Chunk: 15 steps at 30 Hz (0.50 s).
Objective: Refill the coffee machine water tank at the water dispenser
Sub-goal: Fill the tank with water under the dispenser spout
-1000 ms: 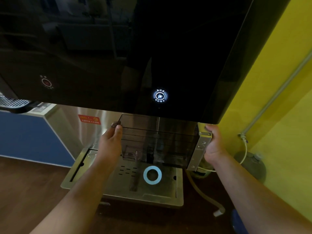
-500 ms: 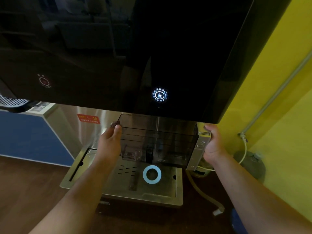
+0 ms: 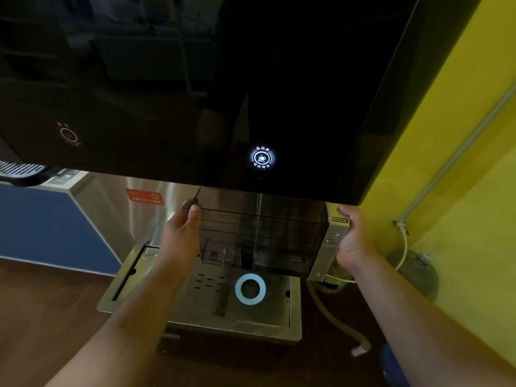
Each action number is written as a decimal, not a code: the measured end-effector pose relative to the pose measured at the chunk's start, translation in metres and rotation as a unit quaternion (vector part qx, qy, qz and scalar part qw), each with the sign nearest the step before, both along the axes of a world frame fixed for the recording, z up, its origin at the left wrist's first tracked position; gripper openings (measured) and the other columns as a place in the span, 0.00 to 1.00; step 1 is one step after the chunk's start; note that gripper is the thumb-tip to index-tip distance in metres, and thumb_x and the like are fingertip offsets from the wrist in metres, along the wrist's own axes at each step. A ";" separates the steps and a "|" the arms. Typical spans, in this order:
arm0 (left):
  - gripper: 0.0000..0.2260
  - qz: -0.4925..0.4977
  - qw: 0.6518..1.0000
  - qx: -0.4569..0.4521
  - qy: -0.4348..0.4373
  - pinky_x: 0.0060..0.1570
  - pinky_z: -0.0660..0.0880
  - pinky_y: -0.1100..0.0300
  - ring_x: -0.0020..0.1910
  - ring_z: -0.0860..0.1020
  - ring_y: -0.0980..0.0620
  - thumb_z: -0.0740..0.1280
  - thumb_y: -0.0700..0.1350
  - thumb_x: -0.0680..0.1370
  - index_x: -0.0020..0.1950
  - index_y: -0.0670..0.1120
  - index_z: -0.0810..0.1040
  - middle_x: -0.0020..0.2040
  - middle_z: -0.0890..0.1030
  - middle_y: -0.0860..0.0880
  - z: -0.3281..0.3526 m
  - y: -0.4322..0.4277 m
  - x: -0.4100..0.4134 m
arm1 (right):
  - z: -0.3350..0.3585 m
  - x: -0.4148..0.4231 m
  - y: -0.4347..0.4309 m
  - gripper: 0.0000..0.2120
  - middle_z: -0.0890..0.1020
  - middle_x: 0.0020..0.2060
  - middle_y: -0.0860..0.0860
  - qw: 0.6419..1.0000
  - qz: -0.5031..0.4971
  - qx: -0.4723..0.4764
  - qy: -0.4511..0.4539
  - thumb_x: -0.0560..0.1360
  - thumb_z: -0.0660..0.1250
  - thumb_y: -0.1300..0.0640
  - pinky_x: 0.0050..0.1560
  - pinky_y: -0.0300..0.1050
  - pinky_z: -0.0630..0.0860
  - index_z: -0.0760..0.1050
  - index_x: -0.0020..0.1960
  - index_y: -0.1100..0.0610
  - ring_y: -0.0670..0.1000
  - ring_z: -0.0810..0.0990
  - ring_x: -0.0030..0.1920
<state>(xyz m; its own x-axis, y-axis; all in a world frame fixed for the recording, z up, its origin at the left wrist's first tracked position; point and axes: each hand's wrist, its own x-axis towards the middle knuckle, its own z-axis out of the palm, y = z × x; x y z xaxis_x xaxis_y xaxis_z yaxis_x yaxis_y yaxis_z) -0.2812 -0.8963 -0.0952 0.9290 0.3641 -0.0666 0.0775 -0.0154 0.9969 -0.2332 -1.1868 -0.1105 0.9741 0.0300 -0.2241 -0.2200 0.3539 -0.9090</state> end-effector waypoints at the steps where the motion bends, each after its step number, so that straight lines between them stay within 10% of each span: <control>1: 0.15 -0.001 1.000 -0.001 0.001 0.46 0.69 0.66 0.53 0.76 0.56 0.55 0.49 0.85 0.67 0.48 0.75 0.50 0.78 0.54 0.000 0.001 0.000 | -0.001 0.000 0.000 0.20 0.79 0.39 0.57 1.000 -0.001 0.000 -0.001 0.68 0.60 0.41 0.47 0.50 0.73 0.77 0.41 0.57 0.57 0.79 0.42; 5: 0.18 -0.008 1.000 -0.015 0.002 0.60 0.68 0.57 0.66 0.73 0.48 0.56 0.50 0.84 0.72 0.46 0.71 0.58 0.77 0.50 -0.005 0.004 0.002 | -0.002 0.002 0.000 0.21 0.80 0.40 0.57 1.000 -0.001 -0.002 0.000 0.65 0.63 0.40 0.47 0.50 0.73 0.77 0.42 0.58 0.57 0.79 0.42; 15: 0.18 -0.005 1.000 -0.021 0.003 0.57 0.68 0.58 0.64 0.73 0.48 0.56 0.50 0.84 0.71 0.46 0.72 0.55 0.78 0.52 -0.003 0.004 0.002 | -0.002 0.003 0.001 0.19 0.79 0.40 0.57 1.000 -0.008 0.004 -0.002 0.68 0.60 0.42 0.47 0.50 0.73 0.77 0.41 0.58 0.56 0.79 0.42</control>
<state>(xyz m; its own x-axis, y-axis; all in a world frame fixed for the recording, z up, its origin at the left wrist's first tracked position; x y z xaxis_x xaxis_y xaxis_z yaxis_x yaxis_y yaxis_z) -0.2793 -0.8923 -0.0985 0.9324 0.3508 -0.0874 0.0837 0.0256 0.9962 -0.2306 -1.1855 -0.1129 0.9752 0.0167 -0.2206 -0.2114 0.3638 -0.9072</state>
